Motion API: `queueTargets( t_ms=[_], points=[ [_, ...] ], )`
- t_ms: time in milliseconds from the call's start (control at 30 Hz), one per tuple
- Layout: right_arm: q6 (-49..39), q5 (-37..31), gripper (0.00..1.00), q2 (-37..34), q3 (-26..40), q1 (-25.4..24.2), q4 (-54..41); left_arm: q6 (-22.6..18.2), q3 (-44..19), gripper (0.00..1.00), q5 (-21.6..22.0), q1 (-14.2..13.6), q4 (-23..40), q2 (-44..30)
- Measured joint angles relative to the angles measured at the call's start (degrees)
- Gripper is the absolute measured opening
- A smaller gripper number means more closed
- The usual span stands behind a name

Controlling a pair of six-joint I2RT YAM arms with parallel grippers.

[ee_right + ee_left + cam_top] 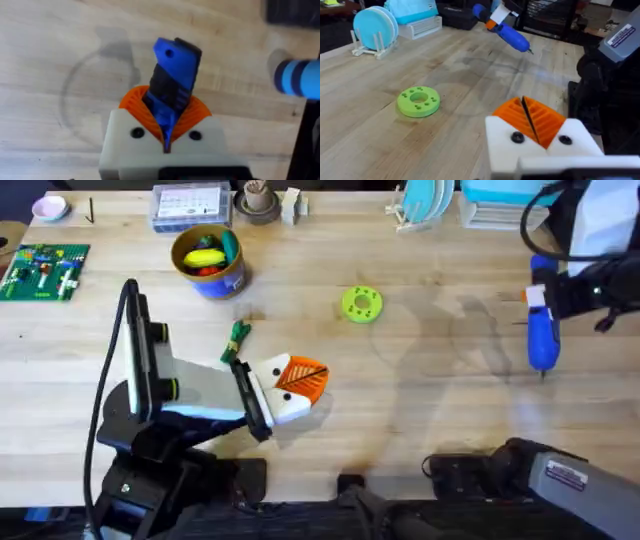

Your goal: Pick up the gripper from the table and insert it into the empty holder that is missing its gripper. Then pick up a screw, insert it into the mounting hole, and use the screwdriver to tighten it. Finally, clean up the table by picking up the vegetable and placing it into the bucket.

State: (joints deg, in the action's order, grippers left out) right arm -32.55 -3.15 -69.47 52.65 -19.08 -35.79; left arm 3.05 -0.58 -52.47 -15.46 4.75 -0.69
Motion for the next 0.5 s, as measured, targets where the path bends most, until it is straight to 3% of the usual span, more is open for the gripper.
queueTargets(
  t_ms=[233, 500],
  points=[
    [3.9, 0.5, 0.021, 2.1, 4.6, 6.1, 0.6, 0.0, 0.0, 0.01, 0.0, 0.0, 0.0, 0.0],
    [15.1, 13.0, 0.02, 4.5, 4.9, 12.9, 11.7, 0.0, 0.0, 0.01, 0.0, 0.0, 0.0, 0.0]
  ],
)
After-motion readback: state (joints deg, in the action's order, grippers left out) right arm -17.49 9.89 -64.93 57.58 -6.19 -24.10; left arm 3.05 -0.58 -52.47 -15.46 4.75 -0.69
